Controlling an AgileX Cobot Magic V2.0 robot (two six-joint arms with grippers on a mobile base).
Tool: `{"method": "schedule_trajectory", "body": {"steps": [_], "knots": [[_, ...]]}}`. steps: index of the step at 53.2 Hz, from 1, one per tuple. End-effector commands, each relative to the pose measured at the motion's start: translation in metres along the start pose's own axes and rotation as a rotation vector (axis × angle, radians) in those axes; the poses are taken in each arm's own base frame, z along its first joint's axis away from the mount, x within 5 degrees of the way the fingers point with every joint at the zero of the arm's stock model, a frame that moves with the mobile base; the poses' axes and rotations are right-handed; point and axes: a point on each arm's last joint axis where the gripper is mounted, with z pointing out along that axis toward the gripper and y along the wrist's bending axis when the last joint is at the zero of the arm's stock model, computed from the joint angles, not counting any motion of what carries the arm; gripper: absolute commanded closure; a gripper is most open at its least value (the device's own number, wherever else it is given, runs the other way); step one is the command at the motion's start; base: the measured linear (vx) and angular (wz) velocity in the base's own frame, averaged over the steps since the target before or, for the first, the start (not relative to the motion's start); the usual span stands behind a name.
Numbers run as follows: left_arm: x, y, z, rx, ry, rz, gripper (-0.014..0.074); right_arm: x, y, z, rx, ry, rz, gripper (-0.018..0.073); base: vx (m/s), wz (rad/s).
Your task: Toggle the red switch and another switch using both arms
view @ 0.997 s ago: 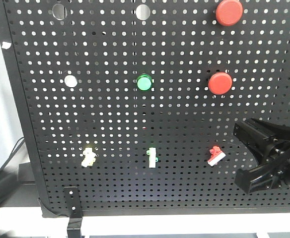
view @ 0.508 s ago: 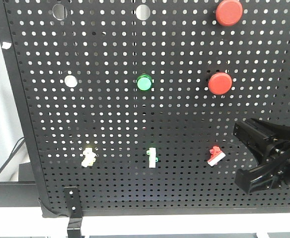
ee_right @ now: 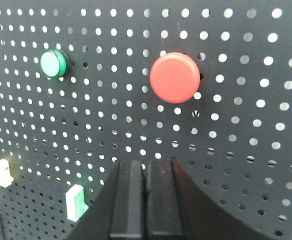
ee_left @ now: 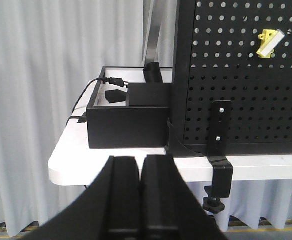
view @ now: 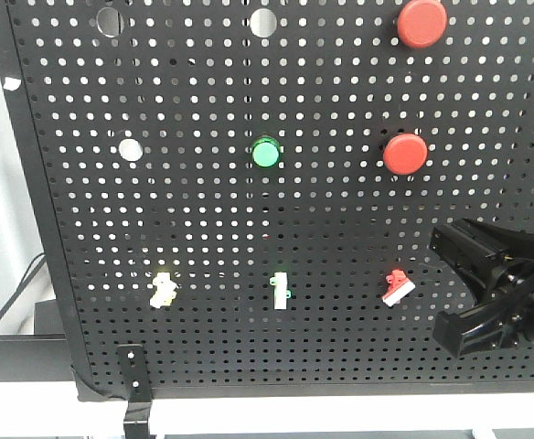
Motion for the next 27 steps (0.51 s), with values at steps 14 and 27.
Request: {"method": "schedule_trajectory", "body": {"steps": [14, 27], "knots": [[-0.002, -0.001, -0.001, 0.009, -0.077, -0.009, 0.0594, -0.021, 0.001, -0.004, -0.017, -0.116, -0.009, 0.0566, 0.00, 0.00], [-0.002, -0.001, -0.001, 0.009, -0.077, -0.009, 0.0594, -0.012, -0.014, -0.044, 0.118, -0.024, -0.051, 0.0566, 0.00, 0.00]]}}
